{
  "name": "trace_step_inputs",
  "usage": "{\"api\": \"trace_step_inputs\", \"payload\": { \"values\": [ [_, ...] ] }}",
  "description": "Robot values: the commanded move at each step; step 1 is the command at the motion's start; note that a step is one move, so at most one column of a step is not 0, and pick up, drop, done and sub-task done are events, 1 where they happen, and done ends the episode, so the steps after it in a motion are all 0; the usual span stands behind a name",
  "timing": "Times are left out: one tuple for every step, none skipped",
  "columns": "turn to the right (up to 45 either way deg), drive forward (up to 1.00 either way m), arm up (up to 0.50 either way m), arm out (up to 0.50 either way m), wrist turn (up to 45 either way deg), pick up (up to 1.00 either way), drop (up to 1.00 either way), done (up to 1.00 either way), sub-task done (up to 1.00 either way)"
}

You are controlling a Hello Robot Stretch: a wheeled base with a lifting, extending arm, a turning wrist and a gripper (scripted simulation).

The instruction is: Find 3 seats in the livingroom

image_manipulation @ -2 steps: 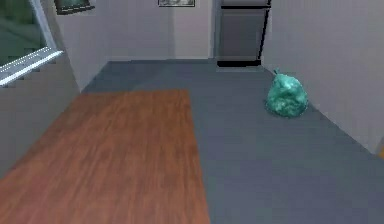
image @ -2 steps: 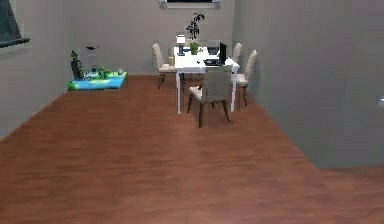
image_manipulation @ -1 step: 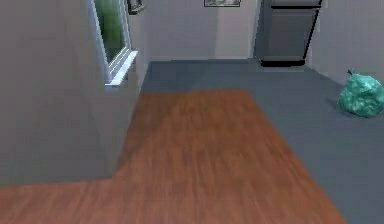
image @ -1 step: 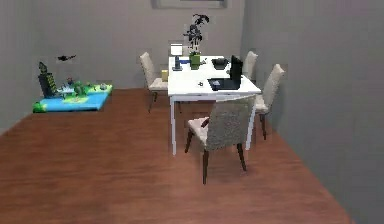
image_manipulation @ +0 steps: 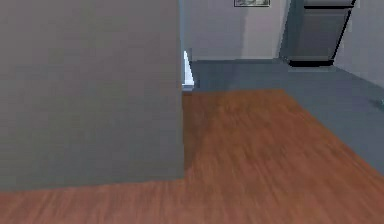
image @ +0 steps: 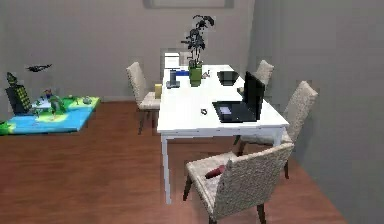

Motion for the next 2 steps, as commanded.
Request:
{"api": "trace_step_inputs", "payload": {
  "values": [
    [12.0,0.0,0.0,0.0,0.0,0.0,0.0,0.0,0.0],
    [0.0,0.0,0.0,0.0,0.0,0.0,0.0,0.0,1.0]
  ]
}}
